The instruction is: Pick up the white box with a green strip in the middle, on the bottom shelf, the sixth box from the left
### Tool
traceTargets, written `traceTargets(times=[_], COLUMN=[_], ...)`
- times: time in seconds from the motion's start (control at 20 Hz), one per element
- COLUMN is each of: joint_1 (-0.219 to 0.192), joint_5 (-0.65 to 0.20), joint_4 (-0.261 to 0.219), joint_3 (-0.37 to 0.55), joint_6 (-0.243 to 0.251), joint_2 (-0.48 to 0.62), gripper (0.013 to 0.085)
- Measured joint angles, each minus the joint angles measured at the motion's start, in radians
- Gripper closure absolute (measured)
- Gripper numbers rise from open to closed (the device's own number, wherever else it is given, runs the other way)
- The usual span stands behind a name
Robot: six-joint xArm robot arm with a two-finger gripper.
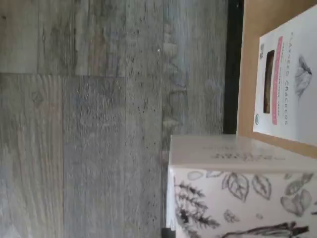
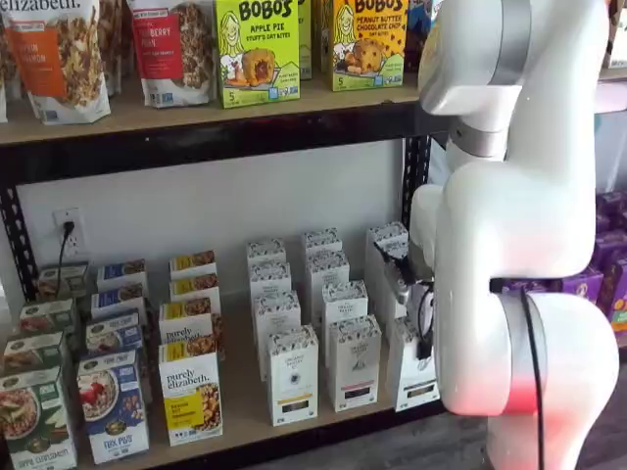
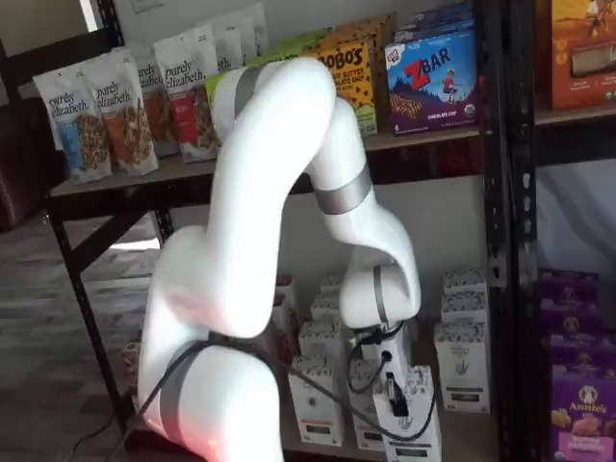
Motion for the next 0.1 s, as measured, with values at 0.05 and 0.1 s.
traceTargets(times=[0.05, 0.1], joint_1=[0.002, 0.005], joint_5=[-0.004, -0.005], joint_4=[-0.016, -0.033], joint_3=[0.018, 0.035], joint_6=[0.018, 0.038], joint_2=[-0.018, -0.035], gripper=[0.049, 0.049])
